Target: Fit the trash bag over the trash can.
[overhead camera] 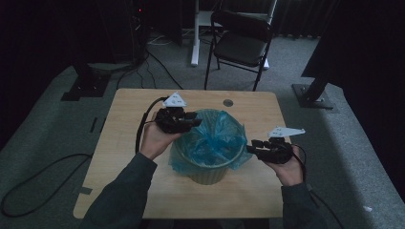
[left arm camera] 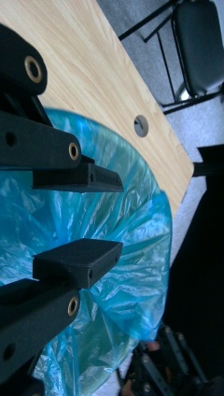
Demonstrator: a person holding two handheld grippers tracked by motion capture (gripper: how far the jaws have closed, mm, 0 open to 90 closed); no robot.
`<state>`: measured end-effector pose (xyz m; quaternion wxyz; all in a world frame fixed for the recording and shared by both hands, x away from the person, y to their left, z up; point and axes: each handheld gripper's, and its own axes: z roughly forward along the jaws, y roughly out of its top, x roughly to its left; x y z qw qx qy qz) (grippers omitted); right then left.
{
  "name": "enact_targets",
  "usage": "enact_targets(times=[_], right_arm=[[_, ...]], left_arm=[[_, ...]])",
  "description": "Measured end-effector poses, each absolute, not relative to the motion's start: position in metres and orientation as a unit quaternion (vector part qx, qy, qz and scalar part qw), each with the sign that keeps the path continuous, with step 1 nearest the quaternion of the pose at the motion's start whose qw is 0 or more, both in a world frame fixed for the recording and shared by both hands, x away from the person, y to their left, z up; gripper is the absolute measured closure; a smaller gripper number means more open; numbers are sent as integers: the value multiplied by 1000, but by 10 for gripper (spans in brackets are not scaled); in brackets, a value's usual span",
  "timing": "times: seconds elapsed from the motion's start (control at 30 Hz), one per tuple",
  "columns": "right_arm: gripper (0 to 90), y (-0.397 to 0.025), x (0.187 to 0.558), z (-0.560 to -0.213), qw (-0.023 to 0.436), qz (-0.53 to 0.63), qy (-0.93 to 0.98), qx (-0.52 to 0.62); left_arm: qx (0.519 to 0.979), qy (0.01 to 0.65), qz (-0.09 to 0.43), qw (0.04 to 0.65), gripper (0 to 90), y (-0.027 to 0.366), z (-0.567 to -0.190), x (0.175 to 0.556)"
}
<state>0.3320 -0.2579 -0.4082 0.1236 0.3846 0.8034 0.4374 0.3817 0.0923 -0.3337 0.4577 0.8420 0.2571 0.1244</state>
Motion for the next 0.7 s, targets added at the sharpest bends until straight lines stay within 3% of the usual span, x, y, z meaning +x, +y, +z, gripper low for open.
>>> enact_targets(times=[0.7], right_arm=[[614,-260,333,-410,119,442,803,383]], left_arm=[[883,180,109,420,652,30,-335,390]])
